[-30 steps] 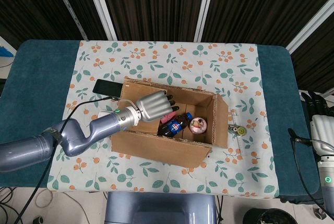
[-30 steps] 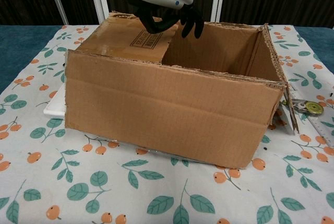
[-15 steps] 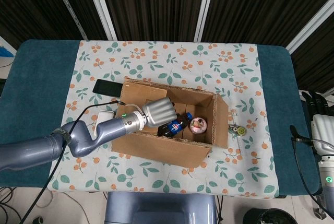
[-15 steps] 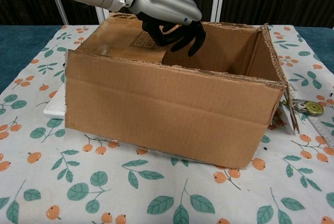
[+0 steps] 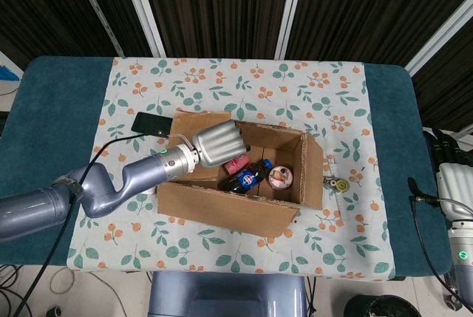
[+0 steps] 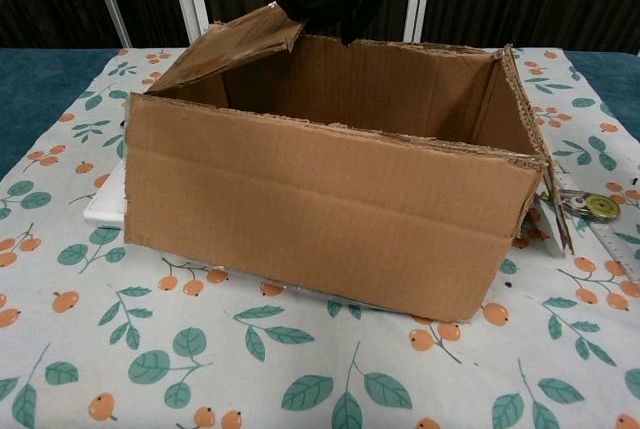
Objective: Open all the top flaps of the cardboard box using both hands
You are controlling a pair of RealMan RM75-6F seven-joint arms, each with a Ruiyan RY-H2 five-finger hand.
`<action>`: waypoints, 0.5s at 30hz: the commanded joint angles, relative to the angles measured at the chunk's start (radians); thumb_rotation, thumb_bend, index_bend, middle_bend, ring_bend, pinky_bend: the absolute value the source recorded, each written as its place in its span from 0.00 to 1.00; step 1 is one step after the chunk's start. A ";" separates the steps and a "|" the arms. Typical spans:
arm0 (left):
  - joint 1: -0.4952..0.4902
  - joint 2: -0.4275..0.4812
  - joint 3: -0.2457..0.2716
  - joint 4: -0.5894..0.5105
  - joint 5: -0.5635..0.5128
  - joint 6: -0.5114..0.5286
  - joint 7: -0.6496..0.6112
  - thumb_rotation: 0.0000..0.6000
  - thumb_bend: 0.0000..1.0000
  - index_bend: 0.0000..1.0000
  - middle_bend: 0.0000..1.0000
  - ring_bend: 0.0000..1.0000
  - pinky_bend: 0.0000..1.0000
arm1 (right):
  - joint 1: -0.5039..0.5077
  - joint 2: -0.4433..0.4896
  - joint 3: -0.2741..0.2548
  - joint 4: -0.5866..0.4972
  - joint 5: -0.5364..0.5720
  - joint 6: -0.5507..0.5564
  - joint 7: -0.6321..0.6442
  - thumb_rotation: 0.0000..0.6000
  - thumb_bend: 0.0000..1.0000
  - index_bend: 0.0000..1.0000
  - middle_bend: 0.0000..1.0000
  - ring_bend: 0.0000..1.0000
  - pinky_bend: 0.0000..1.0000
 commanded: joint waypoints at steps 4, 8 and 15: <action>0.037 0.107 -0.003 -0.066 0.003 0.063 -0.002 1.00 0.98 0.44 0.59 0.46 0.53 | -0.003 0.000 0.003 -0.003 -0.006 -0.005 0.002 1.00 0.41 0.00 0.00 0.00 0.21; 0.074 0.187 -0.004 -0.107 0.000 0.107 -0.006 1.00 0.98 0.44 0.59 0.46 0.53 | -0.004 -0.002 0.004 -0.005 -0.013 -0.008 0.001 1.00 0.41 0.00 0.00 0.00 0.21; 0.187 0.362 0.026 -0.202 0.016 0.203 -0.021 1.00 0.98 0.45 0.60 0.46 0.53 | -0.007 -0.002 0.005 -0.013 -0.019 -0.016 -0.003 1.00 0.41 0.00 0.00 0.00 0.21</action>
